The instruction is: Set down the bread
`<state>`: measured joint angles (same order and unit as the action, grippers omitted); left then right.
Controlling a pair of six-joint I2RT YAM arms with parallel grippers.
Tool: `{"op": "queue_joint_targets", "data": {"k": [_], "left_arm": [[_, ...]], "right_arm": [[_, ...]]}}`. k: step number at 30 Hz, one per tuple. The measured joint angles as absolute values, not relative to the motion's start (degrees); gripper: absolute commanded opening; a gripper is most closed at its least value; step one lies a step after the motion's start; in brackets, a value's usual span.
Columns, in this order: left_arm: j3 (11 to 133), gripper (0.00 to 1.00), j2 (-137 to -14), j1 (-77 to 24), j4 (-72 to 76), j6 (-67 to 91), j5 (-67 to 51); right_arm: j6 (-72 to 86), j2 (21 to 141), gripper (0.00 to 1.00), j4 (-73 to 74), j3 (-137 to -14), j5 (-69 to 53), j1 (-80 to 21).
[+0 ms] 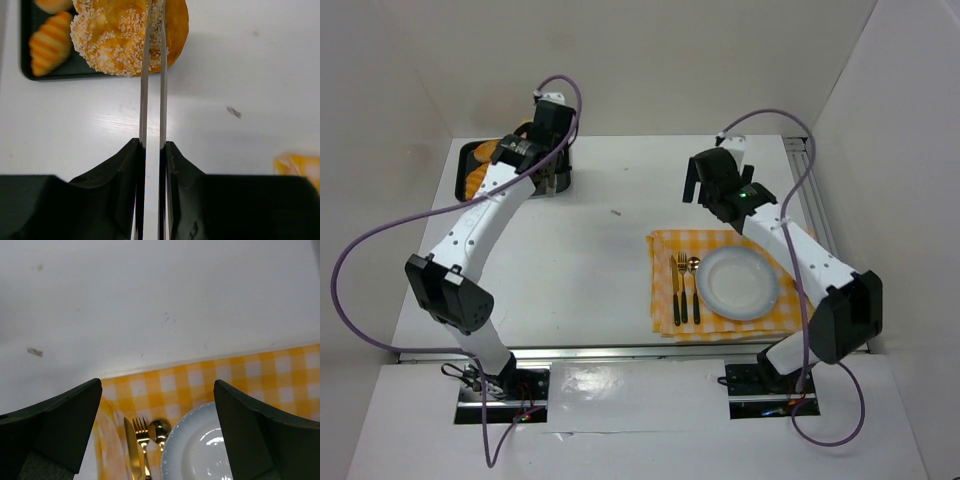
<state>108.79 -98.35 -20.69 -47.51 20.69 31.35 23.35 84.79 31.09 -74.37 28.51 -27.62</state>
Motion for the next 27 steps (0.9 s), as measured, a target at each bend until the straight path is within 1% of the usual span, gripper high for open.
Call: {"op": "queue_joint_targets", "data": {"k": [6,10,12,15,19,22,27], "left_arm": [[98.76,0.00,-93.36,-30.89,-47.22,21.08,22.57],[93.65,0.00,-91.70,-40.05,-45.93,22.61,17.43],[92.97,0.00,-91.70,-44.71,-45.15,23.05,15.35],[93.41,0.00,-92.14,-52.29,-44.25,24.18,13.96],[97.36,0.00,-95.66,-59.81,-43.29,24.64,13.74],[100.90,0.00,-99.50,-62.50,-42.33,24.69,13.39],[104.86,0.00,-104.77,-64.27,-42.24,24.62,12.95]], "right_arm": [[27.31,78.08,1.00,35.75,-83.53,38.76,-26.61],[28.93,74.39,1.00,36.60,-83.92,42.76,-23.22],[29.39,73.49,1.00,36.82,-83.92,43.31,-21.39],[29.89,72.64,1.00,36.93,-83.92,43.75,-18.20],[29.98,71.42,1.00,37.08,-83.92,43.00,-14.04],[29.85,69.69,1.00,37.15,-83.85,41.71,-11.29],[29.50,66.39,1.00,37.08,-83.72,39.00,-7.33]]}}
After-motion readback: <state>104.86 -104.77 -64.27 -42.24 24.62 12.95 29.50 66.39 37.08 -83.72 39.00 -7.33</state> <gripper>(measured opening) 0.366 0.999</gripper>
